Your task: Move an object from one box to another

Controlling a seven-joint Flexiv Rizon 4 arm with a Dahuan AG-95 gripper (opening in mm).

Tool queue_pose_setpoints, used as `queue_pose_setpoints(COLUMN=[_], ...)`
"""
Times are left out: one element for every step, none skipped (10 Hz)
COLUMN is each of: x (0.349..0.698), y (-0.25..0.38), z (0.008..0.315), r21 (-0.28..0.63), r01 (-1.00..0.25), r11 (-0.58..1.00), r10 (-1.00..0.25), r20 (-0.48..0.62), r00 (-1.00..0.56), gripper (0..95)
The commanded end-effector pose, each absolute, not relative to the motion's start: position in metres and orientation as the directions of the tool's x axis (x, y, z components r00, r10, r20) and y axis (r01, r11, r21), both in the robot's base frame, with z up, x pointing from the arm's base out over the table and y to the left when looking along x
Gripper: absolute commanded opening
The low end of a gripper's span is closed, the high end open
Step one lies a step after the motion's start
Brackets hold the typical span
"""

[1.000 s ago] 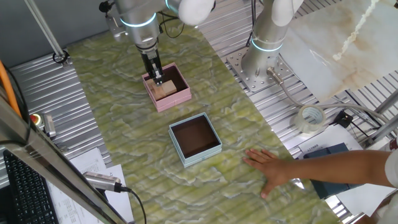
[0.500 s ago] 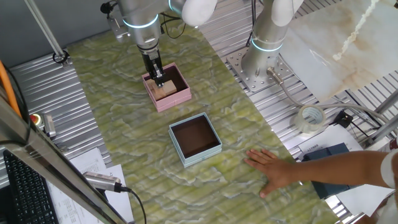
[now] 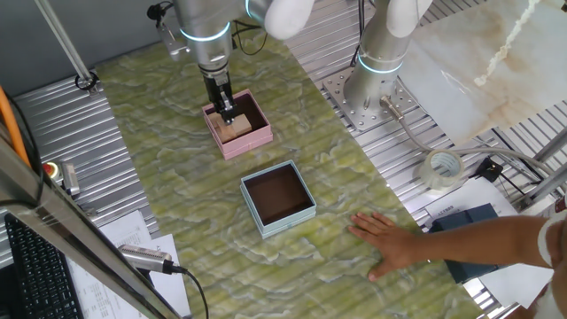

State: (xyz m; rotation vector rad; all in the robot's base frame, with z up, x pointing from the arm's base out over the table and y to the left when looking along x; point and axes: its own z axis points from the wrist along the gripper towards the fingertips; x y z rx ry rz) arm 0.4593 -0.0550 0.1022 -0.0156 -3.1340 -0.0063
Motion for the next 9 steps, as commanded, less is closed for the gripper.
queue_pose_setpoints(x=[0.459,0.459,0.460,0.460,0.460,0.459,0.459,0.459,0.460], y=[-0.056,-0.056,-0.057,-0.056,-0.056,-0.056,-0.056,-0.057,-0.057], z=[0.101,0.100,0.098,0.096,0.094,0.092,0.090,0.089,0.088], r21=[0.004,0.002,0.002,0.002,0.000,-0.001,-0.002,-0.002,-0.003], r01=[0.002,0.002,0.001,-0.002,-0.003,-0.003,0.000,0.001,0.000], r11=[1.000,1.000,1.000,1.000,1.000,1.000,1.000,1.000,1.000], r10=[0.002,0.002,0.001,-0.002,-0.003,-0.003,0.000,0.001,0.000], r20=[0.003,0.002,0.000,-0.003,-0.007,-0.010,-0.015,-0.018,-0.019], r00=[-1.000,-1.000,-1.000,-1.000,-1.000,-1.000,-1.000,-1.000,-1.000], gripper=[38.0,38.0,38.0,38.0,38.0,38.0,38.0,38.0,38.0])
